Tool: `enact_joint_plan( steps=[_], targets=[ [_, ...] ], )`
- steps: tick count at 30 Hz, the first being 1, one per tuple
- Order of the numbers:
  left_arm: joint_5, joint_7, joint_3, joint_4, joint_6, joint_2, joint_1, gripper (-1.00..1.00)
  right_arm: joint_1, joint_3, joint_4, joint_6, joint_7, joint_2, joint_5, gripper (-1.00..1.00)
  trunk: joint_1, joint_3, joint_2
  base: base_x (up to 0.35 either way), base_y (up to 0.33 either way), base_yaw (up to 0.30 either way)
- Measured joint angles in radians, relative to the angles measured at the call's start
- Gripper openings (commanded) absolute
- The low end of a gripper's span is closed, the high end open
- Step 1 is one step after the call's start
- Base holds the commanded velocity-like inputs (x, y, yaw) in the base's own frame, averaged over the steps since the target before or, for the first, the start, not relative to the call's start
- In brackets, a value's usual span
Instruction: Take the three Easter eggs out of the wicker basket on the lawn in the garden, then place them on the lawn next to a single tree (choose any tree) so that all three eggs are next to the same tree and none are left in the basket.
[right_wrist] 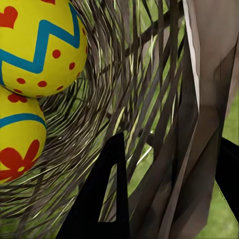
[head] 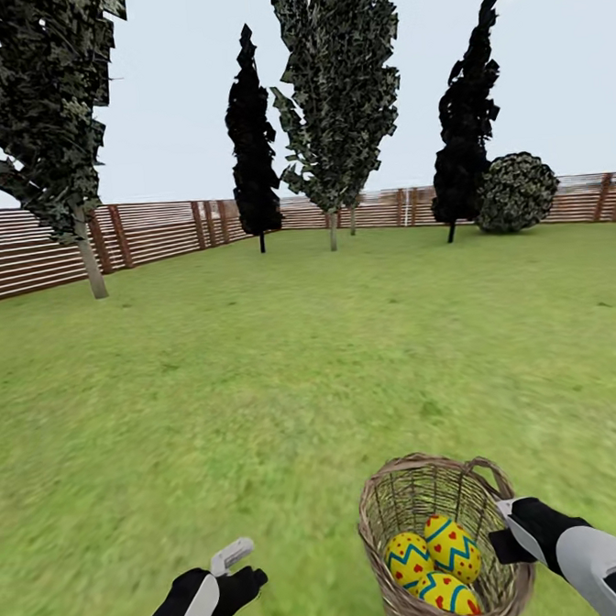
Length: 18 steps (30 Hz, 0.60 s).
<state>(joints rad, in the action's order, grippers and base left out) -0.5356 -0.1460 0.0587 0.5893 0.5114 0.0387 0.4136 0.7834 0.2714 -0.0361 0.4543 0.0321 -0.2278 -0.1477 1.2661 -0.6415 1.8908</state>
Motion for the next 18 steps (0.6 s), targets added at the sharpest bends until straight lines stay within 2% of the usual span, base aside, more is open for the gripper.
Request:
enact_joint_plan(
  steps=[7, 9, 10, 11, 12, 13, 15, 16, 18],
  targets=[
    [0.000, 0.000, -0.002, 0.000, 0.000, -0.001, 0.000, 1.00, 0.000, 0.003, 0.001, -0.001, -0.002, 0.000, 0.002, -1.00, -0.027, 0.022, -0.049, 0.332, 0.000, 0.294],
    [0.001, 0.000, -0.005, 0.002, 0.006, -0.009, 0.000, 1.00, 0.000, 0.004, 0.001, -0.001, -0.001, -0.001, 0.002, -1.00, -0.035, 0.028, -0.063, 0.332, 0.000, 0.294],
    [0.003, 0.000, -0.008, 0.011, 0.010, -0.031, 0.000, 1.00, 0.000, 0.004, 0.001, -0.002, 0.001, -0.002, 0.001, -1.00, -0.038, 0.031, -0.070, 0.332, 0.000, 0.294],
    [0.000, 0.002, -0.011, 0.020, 0.018, -0.083, 0.000, 1.00, 0.000, -0.005, 0.000, -0.002, 0.004, -0.006, 0.002, -1.00, -0.042, 0.035, -0.077, 0.332, 0.000, 0.294],
    [-0.006, 0.034, -0.011, 0.047, 0.066, -0.176, 0.001, 1.00, 0.000, -0.006, 0.000, -0.002, 0.006, -0.010, 0.003, -1.00, -0.046, 0.038, -0.084, 0.332, 0.000, 0.294],
    [-0.009, 0.094, -0.012, 0.069, 0.141, -0.248, 0.001, 1.00, 0.000, 0.008, 0.001, -0.002, 0.007, -0.010, 0.000, -1.00, -0.050, 0.041, -0.091, 0.332, 0.000, 0.294],
    [-0.013, 0.167, -0.007, 0.088, 0.257, -0.273, 0.001, 1.00, 0.000, 0.009, 0.001, -0.005, 0.009, -0.004, 0.000, -1.00, -0.058, 0.047, -0.105, 0.332, 0.000, 0.294],
    [-0.003, 0.172, -0.006, 0.090, 0.269, -0.278, 0.001, 1.00, 0.000, -0.010, 0.000, -0.006, 0.009, -0.006, 0.002, -1.00, -0.061, 0.050, -0.112, 0.332, 0.000, 0.294],
    [0.039, 0.172, -0.005, 0.089, 0.273, -0.268, 0.001, 1.00, 0.000, 0.010, 0.001, -0.004, 0.033, -0.011, -0.004, -1.00, -0.069, 0.056, -0.126, 0.332, 0.000, 0.294]
  ],
)
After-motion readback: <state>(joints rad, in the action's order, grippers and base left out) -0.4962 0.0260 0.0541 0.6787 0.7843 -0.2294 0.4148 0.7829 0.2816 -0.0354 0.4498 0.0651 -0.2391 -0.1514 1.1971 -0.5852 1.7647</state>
